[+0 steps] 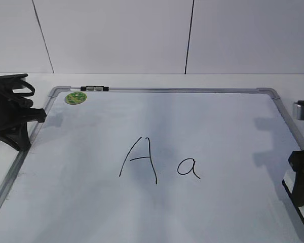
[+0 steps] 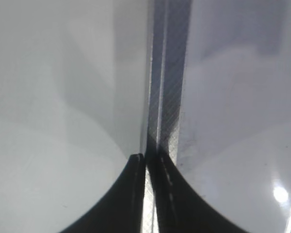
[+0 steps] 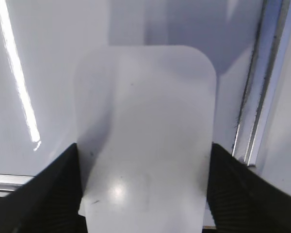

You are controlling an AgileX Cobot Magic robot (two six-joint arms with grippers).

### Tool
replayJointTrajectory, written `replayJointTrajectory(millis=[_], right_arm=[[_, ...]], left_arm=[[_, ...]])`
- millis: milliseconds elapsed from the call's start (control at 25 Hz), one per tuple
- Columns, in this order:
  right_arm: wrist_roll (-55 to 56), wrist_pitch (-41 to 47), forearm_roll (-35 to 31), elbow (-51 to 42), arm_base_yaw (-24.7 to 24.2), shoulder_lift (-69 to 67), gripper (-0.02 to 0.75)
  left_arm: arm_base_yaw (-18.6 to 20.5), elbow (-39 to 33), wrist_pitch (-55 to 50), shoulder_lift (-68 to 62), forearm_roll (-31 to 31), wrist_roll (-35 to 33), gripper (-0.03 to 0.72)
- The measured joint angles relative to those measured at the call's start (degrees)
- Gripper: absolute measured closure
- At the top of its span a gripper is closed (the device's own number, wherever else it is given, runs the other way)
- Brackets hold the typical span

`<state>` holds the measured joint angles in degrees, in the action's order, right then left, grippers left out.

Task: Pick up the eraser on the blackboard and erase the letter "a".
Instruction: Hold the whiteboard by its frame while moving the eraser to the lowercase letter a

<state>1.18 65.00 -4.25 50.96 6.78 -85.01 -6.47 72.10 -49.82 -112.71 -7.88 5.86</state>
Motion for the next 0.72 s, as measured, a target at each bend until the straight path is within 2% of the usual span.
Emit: replayJointTrajectory(millis=[720], right_arm=[[0.0, 0.0, -0.63, 0.0, 0.0, 0.0, 0.195]], left_arm=[[0.0, 0.0, 0.0, 0.0, 0.21, -0.25, 0.657]])
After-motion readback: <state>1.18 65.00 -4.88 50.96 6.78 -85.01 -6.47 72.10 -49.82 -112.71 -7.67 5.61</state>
